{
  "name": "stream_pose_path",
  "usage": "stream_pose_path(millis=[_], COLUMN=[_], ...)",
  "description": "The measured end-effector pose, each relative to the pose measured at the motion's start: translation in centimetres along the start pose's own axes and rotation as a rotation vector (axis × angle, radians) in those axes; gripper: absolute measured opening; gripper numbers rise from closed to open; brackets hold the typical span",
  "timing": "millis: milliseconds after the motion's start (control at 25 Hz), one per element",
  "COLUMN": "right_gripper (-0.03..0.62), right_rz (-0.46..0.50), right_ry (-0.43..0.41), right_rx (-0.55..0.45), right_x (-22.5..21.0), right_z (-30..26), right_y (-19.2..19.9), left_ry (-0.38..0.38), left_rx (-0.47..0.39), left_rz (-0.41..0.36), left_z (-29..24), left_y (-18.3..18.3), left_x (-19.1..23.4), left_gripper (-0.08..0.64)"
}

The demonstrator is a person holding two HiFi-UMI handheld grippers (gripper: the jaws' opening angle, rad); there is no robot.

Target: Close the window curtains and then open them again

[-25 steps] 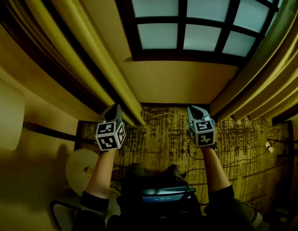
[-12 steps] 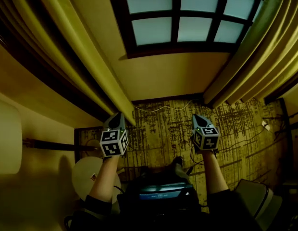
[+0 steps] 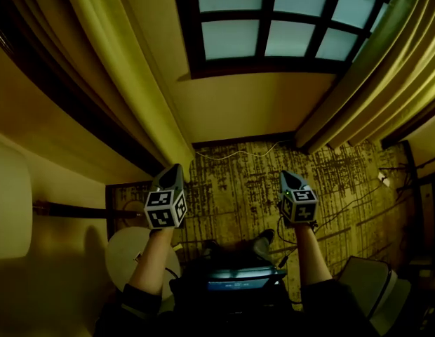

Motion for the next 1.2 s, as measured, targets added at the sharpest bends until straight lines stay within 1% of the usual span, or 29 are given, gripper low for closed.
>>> stream_pose_path(millis=[160, 320, 480, 600, 840, 1000, 1200], right_gripper=[0.015, 0.015, 0.015, 0.015, 0.015, 0.015, 0.015], right_rz=[0.006, 0.008, -0.013, -0.027, -0.043, -0.056, -0.097], right_ry=[-0.012, -0.020, -0.008, 0.016, 0.036, 0.064, 0.143], right_rx=[0.003, 0.012, 0.018, 0.014, 0.016, -0.009, 0.002], right_x=[-0.3, -0.5, -2.4, -4.2, -7.5, -10.7, -16.5], right_z=[-0.2, 0.0, 1.0, 2.1, 4.4, 5.8, 8.4], right_y=[-0.3, 0.4, 0.9, 1.3, 1.7, 2.3, 3.7], left_ry=[0.024, 0.030, 0.044, 0.068, 0.136, 0.188, 0.258], left_rx=[0.010, 0.012, 0.008, 0.001, 0.002, 0.014, 0.026], left_rz=[-0.007, -0.005, -0.014, -0.021, -0.021, -0.039, -0.069], left_z=[-0.5, -0.9, -1.7, -2.3, -4.2, -6.2, -9.2], left_y=[0.2, 0.3, 0.1, -0.1, -0.6, -0.4, -0.6], left_x=[-0.9, -1.8, -3.9, -5.8, -10.9, -15.0, -21.4], left_gripper=[0.004, 0.004, 0.004, 0.004, 0.004, 0.004, 0.004])
Point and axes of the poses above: the fingertips, and each gripper's own axes: z backward along the fingers, x to its left, y out of its underside, the point moved 2 cm from there along z, backward along the fingers, and after that the axes turned 9 degrees about -x, right-handed, at the moved point
